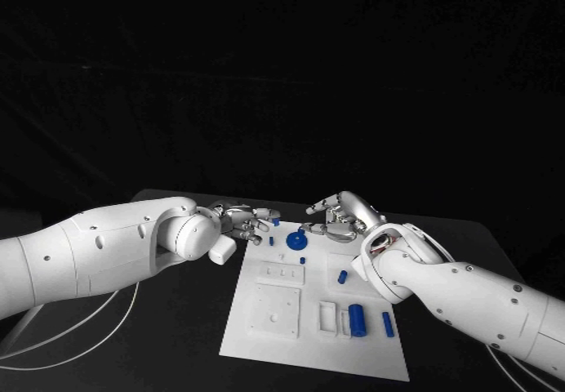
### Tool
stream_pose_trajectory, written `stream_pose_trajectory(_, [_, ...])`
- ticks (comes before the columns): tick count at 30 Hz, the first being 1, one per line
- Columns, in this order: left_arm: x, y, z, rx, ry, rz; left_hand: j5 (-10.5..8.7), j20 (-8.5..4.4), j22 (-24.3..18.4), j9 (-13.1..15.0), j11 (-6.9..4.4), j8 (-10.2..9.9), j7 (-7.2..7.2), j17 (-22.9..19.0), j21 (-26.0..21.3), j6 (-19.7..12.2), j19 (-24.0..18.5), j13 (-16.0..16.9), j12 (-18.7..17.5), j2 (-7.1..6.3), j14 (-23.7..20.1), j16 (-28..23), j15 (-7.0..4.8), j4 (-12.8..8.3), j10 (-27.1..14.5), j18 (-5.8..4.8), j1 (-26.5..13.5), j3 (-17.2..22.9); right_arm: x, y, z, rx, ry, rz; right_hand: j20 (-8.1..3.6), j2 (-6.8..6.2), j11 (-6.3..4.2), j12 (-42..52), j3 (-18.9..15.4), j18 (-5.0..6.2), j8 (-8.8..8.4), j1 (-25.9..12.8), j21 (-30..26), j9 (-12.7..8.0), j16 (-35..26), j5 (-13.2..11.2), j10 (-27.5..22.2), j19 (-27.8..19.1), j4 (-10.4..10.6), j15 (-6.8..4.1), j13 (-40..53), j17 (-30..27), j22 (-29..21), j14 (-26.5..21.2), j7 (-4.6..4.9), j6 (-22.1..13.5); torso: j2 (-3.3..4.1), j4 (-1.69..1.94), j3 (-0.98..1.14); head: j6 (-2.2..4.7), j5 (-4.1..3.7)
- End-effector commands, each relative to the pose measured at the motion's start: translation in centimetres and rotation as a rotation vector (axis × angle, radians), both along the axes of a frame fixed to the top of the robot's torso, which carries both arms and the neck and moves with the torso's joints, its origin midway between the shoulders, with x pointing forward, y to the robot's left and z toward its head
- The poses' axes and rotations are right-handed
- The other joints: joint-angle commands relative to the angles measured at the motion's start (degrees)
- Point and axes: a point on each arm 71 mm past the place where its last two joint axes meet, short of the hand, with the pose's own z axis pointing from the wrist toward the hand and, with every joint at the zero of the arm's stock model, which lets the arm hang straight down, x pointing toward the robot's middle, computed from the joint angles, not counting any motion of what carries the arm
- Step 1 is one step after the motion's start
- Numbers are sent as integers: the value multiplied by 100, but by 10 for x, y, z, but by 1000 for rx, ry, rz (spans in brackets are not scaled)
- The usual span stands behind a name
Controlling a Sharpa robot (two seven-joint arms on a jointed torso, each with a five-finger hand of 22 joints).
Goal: Assemble the parts on the task board
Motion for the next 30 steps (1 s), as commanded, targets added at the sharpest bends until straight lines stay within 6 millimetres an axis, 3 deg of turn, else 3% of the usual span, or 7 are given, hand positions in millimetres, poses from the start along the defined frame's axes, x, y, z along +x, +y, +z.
stream_pose_trajectory(1, [1,-3,5,-92,-45,70,-26,-37,111,-5,-56,21,-314,10,27,388,4,7,21,20,39,-2,-11,36,286,3,-38,3,1,4,-1,-3,-22,-41,-9,51,-23,4,-2,68,-24,5,-34,-6,-27,-85,11,288,-35,10,6,1,591,-2,4,37,0,0,-5,40,-25])
stream_pose_trajectory(10, [-3,-10,6,-123,-60,83,-12,-45,112,-15,-61,19,-314,19,37,389,9,8,38,24,53,-7,-17,29,286,-1,-23,20,-4,21,-2,19,-32,-63,-12,4,-27,-2,-154,72,-23,11,-55,-5,-30,-147,13,298,80,8,-1,-8,587,1,-5,50,12,0,0,120,-36])
stream_pose_trajectory(30, [-7,-20,5,-136,-50,54,-20,-51,114,-21,-64,20,-317,32,51,400,11,5,52,23,60,-8,-22,16,286,-6,-19,36,-10,39,1,73,-59,-88,-25,-37,-46,9,-220,69,-20,74,-66,-2,-27,-612,37,311,360,-7,1,-18,586,3,-41,178,14,-4,4,137,-54])
